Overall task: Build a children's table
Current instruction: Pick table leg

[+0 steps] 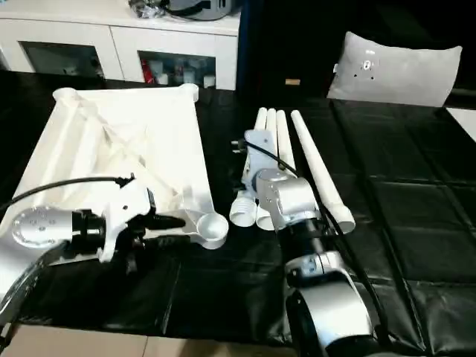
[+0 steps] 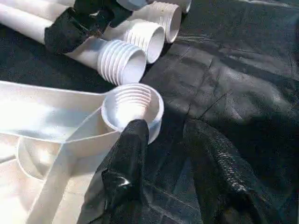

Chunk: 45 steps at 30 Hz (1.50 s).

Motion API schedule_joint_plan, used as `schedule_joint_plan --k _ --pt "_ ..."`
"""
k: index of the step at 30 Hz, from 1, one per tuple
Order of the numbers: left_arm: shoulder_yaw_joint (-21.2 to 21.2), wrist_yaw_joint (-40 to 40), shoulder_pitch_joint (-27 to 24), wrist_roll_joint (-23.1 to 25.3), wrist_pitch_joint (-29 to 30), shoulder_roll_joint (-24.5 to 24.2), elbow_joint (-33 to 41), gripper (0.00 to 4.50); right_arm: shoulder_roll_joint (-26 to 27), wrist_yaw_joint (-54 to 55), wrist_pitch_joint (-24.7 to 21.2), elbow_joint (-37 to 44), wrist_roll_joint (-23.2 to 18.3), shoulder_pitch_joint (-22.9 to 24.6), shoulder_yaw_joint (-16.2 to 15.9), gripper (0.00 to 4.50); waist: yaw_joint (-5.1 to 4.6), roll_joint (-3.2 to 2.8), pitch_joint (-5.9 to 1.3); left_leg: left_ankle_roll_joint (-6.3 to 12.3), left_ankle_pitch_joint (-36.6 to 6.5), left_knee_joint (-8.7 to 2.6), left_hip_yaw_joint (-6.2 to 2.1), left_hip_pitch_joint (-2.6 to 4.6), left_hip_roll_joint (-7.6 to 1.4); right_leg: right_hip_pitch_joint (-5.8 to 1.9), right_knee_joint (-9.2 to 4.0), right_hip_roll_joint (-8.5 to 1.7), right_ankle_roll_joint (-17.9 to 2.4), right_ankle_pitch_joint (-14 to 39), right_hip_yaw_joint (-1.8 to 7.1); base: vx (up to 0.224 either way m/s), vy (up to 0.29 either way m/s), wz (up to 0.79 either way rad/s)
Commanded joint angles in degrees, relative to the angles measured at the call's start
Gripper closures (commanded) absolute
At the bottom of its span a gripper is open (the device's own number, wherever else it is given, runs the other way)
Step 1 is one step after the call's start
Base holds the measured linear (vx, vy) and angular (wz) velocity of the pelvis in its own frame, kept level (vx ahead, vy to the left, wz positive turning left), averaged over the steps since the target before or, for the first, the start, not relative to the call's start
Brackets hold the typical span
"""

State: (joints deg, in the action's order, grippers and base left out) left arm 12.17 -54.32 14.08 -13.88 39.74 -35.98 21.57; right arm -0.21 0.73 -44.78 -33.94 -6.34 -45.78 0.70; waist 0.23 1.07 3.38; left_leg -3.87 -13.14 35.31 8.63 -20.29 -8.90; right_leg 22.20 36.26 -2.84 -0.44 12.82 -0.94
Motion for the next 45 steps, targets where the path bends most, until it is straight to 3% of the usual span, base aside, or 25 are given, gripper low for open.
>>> schedule_joint_plan --k 1,2,12,17,29,31,32,37,45 --pt "-0.20 0.66 -0.04 -0.19 0.77 -0.35 1.41 2.95 0.28 -0.75 -0.14 -1.34 -0.80 -1.17 0.89 0.00 0.16 -0.41 -3.59 -1.75 0.37 -4.30 -0.12 -0.01 -2.90 -3.08 -2.80 -4.07 -13.32 -4.08 2.47 0.000 0.000 0.00" --pt "-0.17 1.17 -0.19 -0.08 1.07 -0.32 1.69 2.95 0.55 -2.01 0.79 -2.44 -1.12 -1.14 0.81 0.00 0.11 -0.18 -3.54 -1.68 -0.02 -4.31 -0.05 0.02 -2.91 -2.99 -2.87 -4.00 -13.40 -3.64 2.47 0.000 0.000 0.00" --pt "-0.03 2.52 -0.17 -0.69 2.02 -0.10 3.03 2.95 -0.22 -2.94 5.61 -5.19 0.56 -2.72 0.02 0.00 0.28 -0.04 -3.51 -2.08 0.31 -4.29 -0.02 0.08 -3.03 -2.94 -2.73 -4.00 -13.59 -4.04 2.43 0.000 0.000 0.00" --pt "0.32 3.02 -0.26 -0.51 1.86 -0.16 3.08 2.95 -0.06 -6.53 8.40 -6.22 0.45 -3.20 -0.86 0.00 0.19 0.04 -3.56 -1.28 0.77 -4.15 0.00 -0.09 -2.99 -3.09 -2.66 -4.04 -13.98 -4.94 2.47 0.000 0.000 0.00" --pt "1.09 3.51 0.58 0.29 1.19 -0.46 1.66 2.95 1.06 -7.11 13.74 -17.54 -0.49 -6.04 1.88 0.00 0.20 -0.09 -3.66 -1.16 0.09 -4.01 0.17 -0.15 -3.17 -2.90 -2.56 -3.94 -15.00 -4.26 2.43 0.000 0.000 0.00" --pt "1.13 3.59 0.54 0.30 1.17 -0.50 1.62 2.95 1.11 -7.53 14.42 -19.20 -0.41 -6.48 1.73 0.00 0.21 -0.04 -3.65 -1.08 0.14 -3.96 0.20 -0.24 -3.14 -2.92 -2.54 -3.95 -14.94 -4.26 2.48 0.000 0.000 0.00" --pt "1.17 3.64 0.51 0.31 1.23 -0.47 1.65 2.95 1.10 -7.63 14.70 -20.19 -0.28 -6.61 1.71 0.00 0.17 0.31 -3.73 -0.85 0.30 -3.91 0.27 -0.25 -3.12 -2.94 -2.55 -3.88 -14.99 -4.32 2.48 0.000 0.000 0.00" --pt "1.48 3.77 0.33 0.57 1.17 -0.45 1.68 2.95 1.23 -7.08 14.38 -23.55 -0.49 -6.80 2.72 0.00 0.31 0.31 -3.63 -1.02 -0.61 -3.89 0.35 -0.27 -3.18 -2.70 -2.56 -3.89 -14.63 -2.62 2.53 0.000 0.000 0.00" --pt "1.77 3.91 0.18 0.01 1.69 -0.40 2.41 2.89 0.88 -7.01 15.98 -26.74 -0.88 -7.66 3.78 0.82 0.13 0.42 -3.49 -2.49 -4.20 -4.08 0.33 -0.15 -3.25 -2.29 -2.93 -3.82 -13.42 2.63 2.46 0.000 0.000 0.00"
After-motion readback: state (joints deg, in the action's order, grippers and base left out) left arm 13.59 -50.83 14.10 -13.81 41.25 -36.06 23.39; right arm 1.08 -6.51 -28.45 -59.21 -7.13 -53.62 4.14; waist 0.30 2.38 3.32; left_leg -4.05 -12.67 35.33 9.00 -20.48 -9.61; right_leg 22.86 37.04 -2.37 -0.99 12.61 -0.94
